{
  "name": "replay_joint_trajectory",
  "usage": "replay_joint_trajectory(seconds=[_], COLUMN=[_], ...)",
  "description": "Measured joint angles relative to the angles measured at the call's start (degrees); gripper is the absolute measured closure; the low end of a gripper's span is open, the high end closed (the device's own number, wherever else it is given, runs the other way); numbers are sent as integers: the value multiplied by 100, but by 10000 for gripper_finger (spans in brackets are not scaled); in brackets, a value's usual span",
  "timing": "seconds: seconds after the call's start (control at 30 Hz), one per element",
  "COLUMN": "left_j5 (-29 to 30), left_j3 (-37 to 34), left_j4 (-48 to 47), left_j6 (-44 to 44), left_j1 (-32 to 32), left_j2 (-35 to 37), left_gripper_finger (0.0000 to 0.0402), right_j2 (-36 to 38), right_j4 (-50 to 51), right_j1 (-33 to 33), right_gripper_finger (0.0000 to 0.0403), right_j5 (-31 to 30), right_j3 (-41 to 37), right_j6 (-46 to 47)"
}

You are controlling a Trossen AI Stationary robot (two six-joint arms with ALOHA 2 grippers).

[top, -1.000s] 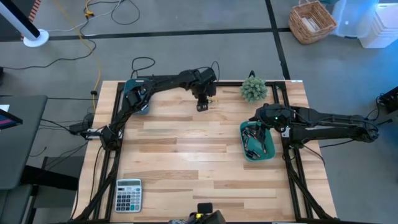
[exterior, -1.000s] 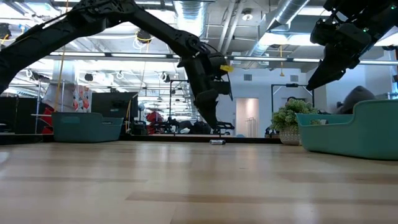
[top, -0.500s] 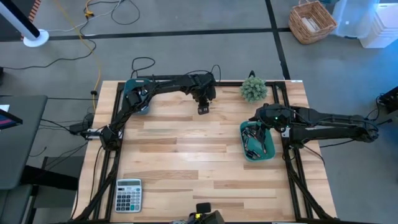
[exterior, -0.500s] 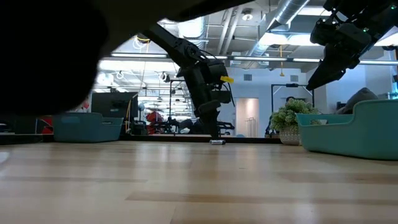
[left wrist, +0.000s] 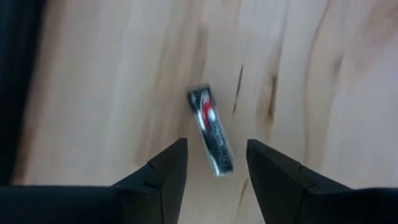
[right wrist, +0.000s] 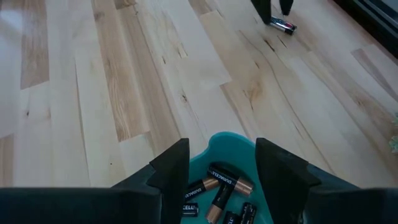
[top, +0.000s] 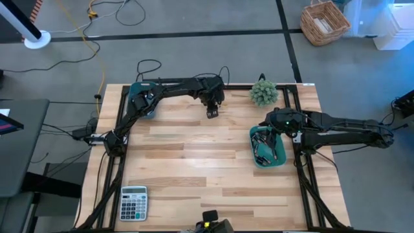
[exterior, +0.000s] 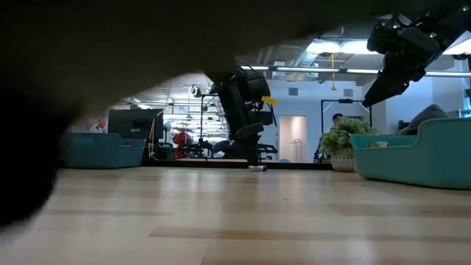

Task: Sort batteries
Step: Put the black-silver battery into the blue bin

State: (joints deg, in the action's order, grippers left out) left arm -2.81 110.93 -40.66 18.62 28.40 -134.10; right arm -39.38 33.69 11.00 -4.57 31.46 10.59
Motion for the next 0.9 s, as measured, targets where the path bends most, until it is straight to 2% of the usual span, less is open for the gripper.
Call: replay_joint_trajectory(seconds=[0.33, 0.6, 0.9], left_j5=[7, 8, 55], left_j3=[22, 26, 26], left_j4=[-15, -55, -70], left_j6=[-139, -193, -97], left_j1=[-22, -1, -15], left_j2=[-177, -177, -177], left_gripper_finger=[251, 302, 306], right_j2=[0, 0, 0], right_j4=[-11, -9, -8], right_j1=[0, 0, 0], right_gripper_finger=[207, 207, 207], right_j5=[0, 0, -1], right_j3=[0, 0, 0], right_j6=[0, -2, -1])
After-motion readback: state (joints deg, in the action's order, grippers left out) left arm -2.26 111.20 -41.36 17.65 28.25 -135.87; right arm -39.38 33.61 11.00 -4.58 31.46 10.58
